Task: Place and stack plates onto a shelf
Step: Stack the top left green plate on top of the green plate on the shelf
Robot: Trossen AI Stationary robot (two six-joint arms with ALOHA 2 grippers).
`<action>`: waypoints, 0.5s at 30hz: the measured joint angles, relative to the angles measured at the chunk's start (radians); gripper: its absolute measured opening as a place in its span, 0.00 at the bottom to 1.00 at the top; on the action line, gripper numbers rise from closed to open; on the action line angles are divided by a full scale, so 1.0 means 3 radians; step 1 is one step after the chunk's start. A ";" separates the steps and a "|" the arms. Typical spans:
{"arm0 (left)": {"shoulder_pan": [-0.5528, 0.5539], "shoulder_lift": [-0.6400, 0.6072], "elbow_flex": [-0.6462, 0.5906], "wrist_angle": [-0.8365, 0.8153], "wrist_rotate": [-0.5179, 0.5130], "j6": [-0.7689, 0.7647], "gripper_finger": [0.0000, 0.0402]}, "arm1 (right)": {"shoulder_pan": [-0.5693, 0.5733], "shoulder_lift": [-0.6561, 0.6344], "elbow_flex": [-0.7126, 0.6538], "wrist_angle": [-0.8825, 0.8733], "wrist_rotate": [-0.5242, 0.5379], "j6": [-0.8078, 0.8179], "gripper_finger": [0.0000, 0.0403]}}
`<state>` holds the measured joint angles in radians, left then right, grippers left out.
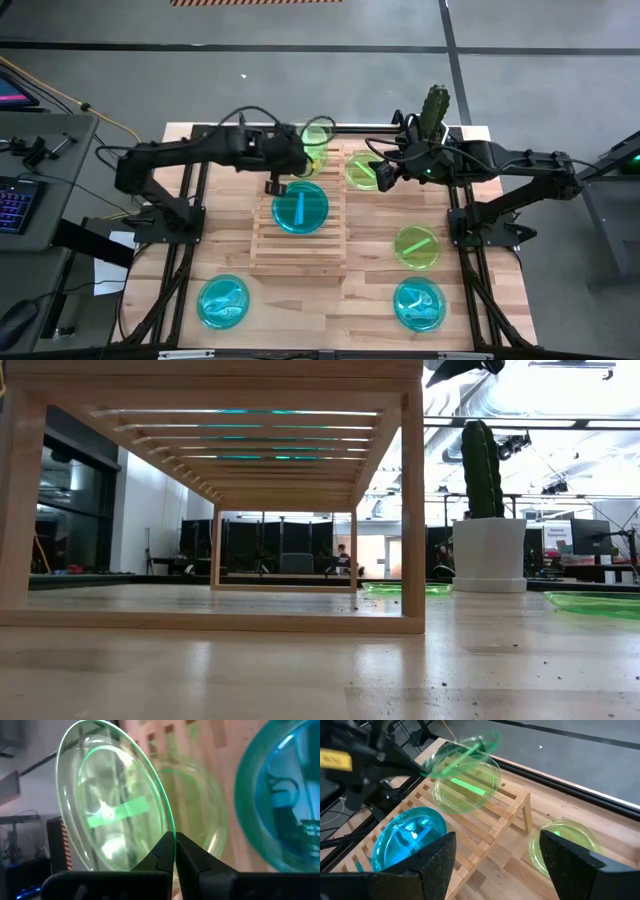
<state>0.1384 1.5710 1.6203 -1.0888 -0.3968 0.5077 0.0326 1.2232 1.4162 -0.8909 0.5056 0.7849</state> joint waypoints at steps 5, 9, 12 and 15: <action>-0.0063 0.0136 -0.0016 -0.0061 0.0211 -0.0093 0.00 | 0.0000 0.0000 0.0000 0.0000 0.0001 -0.0028 0.67; -0.0099 0.0188 -0.0070 -0.0067 0.0231 -0.0192 0.00 | 0.0000 0.0000 0.0000 -0.0010 0.0003 -0.0054 0.67; -0.0125 0.0207 -0.0088 -0.0085 0.0264 -0.0257 0.00 | 0.0000 0.0000 0.0000 -0.0010 0.0003 -0.0089 0.67; -0.0140 0.0205 -0.0108 -0.0096 0.0233 -0.0313 0.00 | 0.0000 0.0000 0.0000 -0.0010 0.0002 -0.0090 0.67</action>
<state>0.0963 1.6325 1.5879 -1.1175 -0.3269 0.4137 0.0326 1.2232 1.4162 -0.8940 0.5062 0.7578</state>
